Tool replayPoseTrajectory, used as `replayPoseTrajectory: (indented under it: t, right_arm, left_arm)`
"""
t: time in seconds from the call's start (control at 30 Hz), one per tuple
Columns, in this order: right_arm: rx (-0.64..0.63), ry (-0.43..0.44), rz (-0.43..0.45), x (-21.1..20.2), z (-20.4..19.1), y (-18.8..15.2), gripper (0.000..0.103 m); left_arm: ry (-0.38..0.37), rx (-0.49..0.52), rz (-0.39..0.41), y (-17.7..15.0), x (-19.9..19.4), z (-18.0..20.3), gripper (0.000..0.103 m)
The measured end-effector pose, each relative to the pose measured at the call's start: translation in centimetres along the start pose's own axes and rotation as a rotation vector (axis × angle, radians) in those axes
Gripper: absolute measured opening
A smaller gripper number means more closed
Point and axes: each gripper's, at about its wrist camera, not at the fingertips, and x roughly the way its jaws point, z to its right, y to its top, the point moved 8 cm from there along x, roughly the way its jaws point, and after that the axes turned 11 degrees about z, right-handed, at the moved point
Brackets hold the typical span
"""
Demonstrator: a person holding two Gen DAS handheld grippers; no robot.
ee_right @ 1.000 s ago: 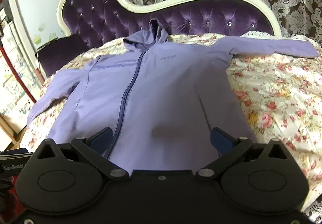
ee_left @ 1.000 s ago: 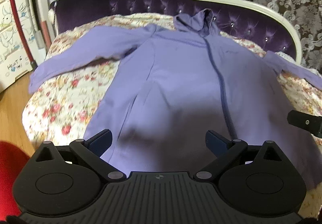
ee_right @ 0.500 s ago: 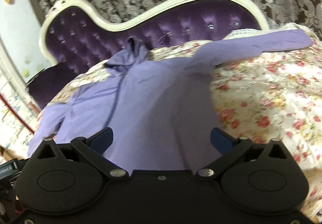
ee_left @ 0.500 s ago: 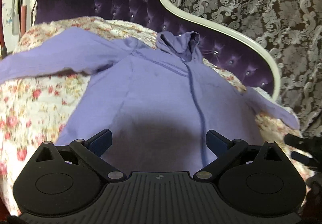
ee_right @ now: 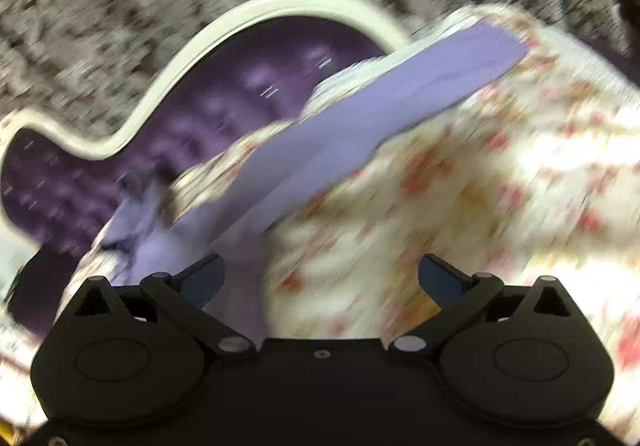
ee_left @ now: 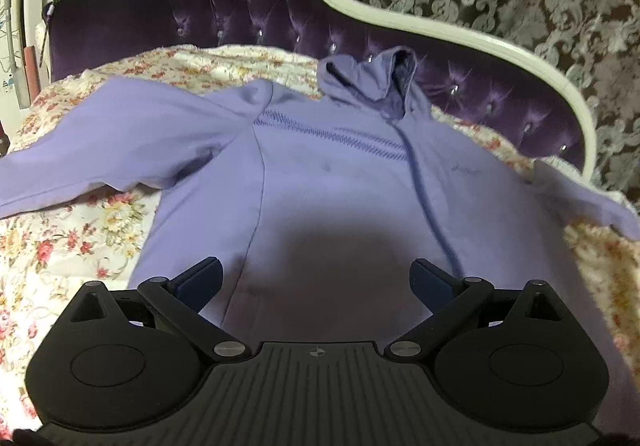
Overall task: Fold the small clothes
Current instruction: 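Grasp the cuff of the jacket sleeve with the right gripper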
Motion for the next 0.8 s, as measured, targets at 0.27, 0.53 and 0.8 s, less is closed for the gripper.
replayPoseTrajectory:
  t: [0.27,0.53,0.8]
  right_arm:
    - [-0.001,-0.165,0.129,5.3,6.5,6.4,0.102]
    - [0.184,-0.195,0.177,10.9,11.4,8.1,0.093]
    - [0.303,-0.205,0.188,14.0,14.0,7.5,0.029]
  left_arm:
    - [0.037,0.077,-0.029,-2.4,1.6,0.3,0.102]
    - [0.046,0.124,-0.013,-2.9,1.7,0.5,0.103]
    - [0.042,0.123,-0.019,-2.9,2.0,0.6,0.103]
